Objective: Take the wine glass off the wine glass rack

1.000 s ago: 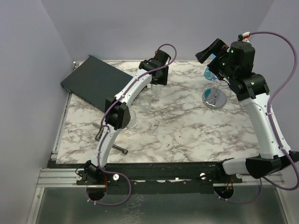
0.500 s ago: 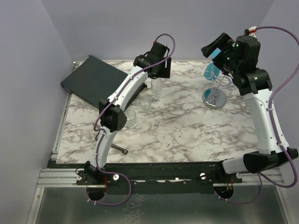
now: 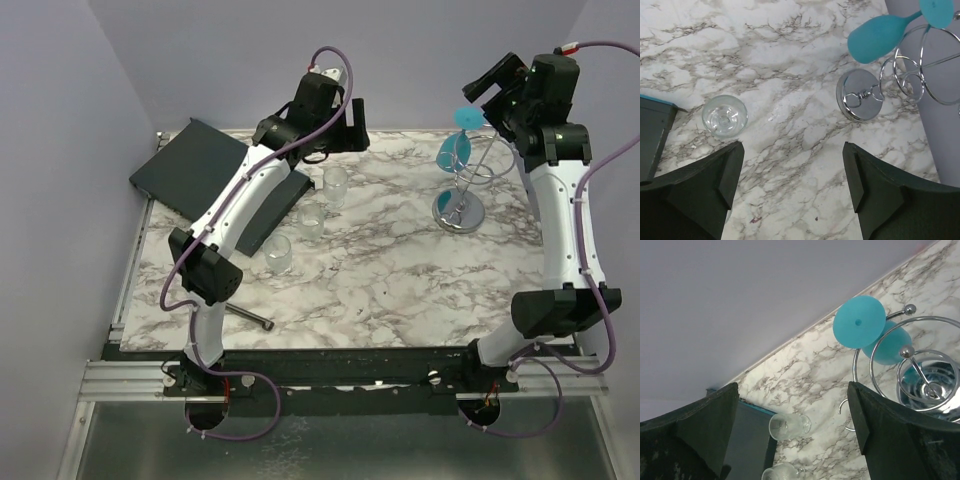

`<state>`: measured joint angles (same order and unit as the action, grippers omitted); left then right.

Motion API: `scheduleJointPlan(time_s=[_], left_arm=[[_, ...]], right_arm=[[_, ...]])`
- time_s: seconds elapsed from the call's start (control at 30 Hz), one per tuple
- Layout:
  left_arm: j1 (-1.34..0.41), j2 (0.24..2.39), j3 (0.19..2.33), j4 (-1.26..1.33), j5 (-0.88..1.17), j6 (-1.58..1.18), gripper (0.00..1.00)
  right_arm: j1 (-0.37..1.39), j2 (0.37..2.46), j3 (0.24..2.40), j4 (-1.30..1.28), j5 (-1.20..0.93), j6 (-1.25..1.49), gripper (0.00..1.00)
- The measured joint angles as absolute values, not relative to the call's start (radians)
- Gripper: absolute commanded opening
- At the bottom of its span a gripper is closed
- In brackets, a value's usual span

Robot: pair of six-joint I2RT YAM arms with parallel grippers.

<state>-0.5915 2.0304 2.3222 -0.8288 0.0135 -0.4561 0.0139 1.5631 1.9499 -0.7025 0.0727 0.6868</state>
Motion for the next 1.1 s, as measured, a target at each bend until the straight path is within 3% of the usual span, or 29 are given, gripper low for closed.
scheduleJointPlan(time_s=[0.27,0.6,0.8,1.1], left_arm=[[-0.591,1.879,2.094,-0.698,0.085,-0.540,0.87],[-0.591,1.683,1.872,-0.628,0.081,-0.557,0.89],[-0.591,1.589,1.822,-0.610,0.063,-0.553,0.89],[-0.591,1.542,1.781,-0.595,0.052,-0.549,0.90]], right_arm=[[0.051,1.737,2.095,-0.754,0.103,0.656,0.90],[0.220,1.980,2.373,-0.840,0.460,0.449,0.84],[0.298,2.047,2.358,-0.816,0.715,0.251,0.83],[0.311,2.063,2.204,-0.580,0.912,-0.094,0.77]])
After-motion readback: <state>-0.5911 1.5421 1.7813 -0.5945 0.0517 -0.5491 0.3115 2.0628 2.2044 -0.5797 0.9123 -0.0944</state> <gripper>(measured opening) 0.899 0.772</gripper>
